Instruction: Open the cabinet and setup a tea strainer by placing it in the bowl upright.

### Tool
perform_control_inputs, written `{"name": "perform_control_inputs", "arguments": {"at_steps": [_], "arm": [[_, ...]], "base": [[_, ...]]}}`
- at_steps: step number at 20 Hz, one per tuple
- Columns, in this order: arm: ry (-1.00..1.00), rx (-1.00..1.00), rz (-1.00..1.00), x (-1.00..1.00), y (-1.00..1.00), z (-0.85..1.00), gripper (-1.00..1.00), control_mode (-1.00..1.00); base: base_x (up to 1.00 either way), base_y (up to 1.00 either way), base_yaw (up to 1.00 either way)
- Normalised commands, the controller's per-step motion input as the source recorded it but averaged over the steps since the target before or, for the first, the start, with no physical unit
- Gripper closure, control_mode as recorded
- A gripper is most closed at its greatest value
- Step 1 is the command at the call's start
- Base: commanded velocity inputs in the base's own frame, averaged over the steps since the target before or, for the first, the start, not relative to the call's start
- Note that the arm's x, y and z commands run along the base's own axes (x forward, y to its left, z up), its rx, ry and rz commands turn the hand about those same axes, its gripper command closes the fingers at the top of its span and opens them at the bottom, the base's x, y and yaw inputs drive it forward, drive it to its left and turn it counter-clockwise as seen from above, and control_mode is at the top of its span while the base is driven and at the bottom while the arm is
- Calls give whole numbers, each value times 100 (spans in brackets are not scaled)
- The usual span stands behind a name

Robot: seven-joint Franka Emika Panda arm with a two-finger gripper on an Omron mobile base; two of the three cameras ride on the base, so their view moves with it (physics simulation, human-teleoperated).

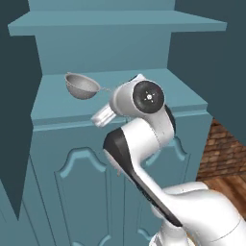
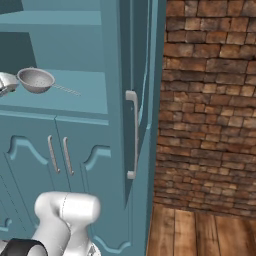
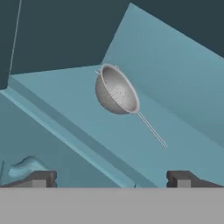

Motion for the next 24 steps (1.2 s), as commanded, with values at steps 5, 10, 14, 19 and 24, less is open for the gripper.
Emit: {"name": "perform_control_inputs", "arguments": {"at_steps": [5, 10, 14, 19, 24], "arm": [[8, 1, 1, 67, 1, 9, -100, -100], [20, 0, 5, 70, 1, 0, -100, -100], [21, 0, 5, 61, 16, 0, -100, -100], [9, 0, 6, 20, 41, 0, -100, -100], [4, 0, 2, 26, 37, -8, -100, -100]], "base": [[0, 0, 0], [0, 0, 0], [0, 0, 0], [0, 0, 0], [0, 0, 0]]}}
